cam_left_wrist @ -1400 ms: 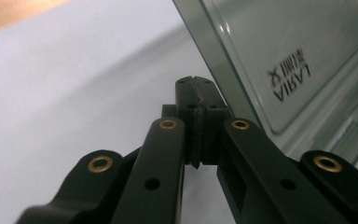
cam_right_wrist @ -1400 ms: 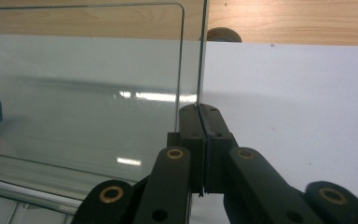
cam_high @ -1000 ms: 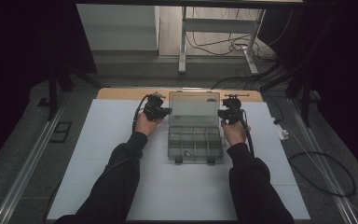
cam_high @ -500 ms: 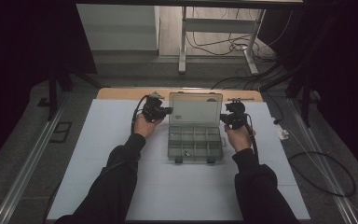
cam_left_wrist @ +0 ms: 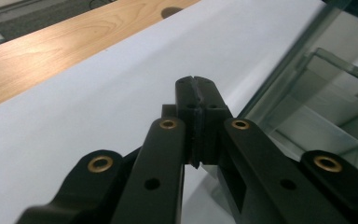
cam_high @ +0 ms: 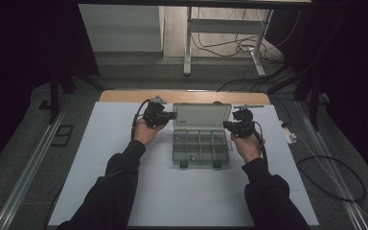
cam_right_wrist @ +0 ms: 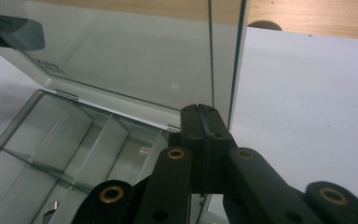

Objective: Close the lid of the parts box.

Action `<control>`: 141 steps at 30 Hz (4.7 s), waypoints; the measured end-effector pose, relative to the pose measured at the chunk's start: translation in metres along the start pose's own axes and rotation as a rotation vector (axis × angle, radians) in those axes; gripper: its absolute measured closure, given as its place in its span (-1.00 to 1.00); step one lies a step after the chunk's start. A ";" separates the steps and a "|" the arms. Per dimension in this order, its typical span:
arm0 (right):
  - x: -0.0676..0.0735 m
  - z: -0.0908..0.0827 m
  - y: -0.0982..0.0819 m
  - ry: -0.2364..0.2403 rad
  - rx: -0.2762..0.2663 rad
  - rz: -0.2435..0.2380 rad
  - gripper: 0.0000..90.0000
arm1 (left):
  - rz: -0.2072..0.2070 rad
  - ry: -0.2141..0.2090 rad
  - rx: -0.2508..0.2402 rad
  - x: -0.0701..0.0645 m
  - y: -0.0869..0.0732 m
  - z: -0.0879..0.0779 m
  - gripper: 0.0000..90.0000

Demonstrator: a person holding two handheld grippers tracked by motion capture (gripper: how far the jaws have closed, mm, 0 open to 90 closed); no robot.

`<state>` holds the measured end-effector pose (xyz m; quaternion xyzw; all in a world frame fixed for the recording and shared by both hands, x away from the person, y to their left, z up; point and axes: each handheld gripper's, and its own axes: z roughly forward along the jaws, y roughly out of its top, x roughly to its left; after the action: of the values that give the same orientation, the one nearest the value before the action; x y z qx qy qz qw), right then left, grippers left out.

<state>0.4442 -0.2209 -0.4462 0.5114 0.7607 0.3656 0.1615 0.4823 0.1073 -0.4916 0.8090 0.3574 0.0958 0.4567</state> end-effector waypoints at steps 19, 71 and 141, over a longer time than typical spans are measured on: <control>0.011 -0.020 -0.016 0.070 0.015 -0.066 0.99 | 0.024 -0.039 0.032 -0.018 -0.008 -0.024 0.96; 0.030 -0.062 -0.071 0.176 0.081 -0.113 0.99 | 0.086 -0.096 0.081 -0.086 -0.025 -0.065 0.94; 0.021 -0.042 -0.082 0.117 0.092 -0.184 0.99 | 0.067 -0.089 0.164 -0.106 -0.064 -0.050 0.93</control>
<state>0.3553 -0.2358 -0.4742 0.4244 0.8284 0.3431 0.1261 0.3498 0.0913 -0.4971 0.8587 0.3162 0.0451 0.4008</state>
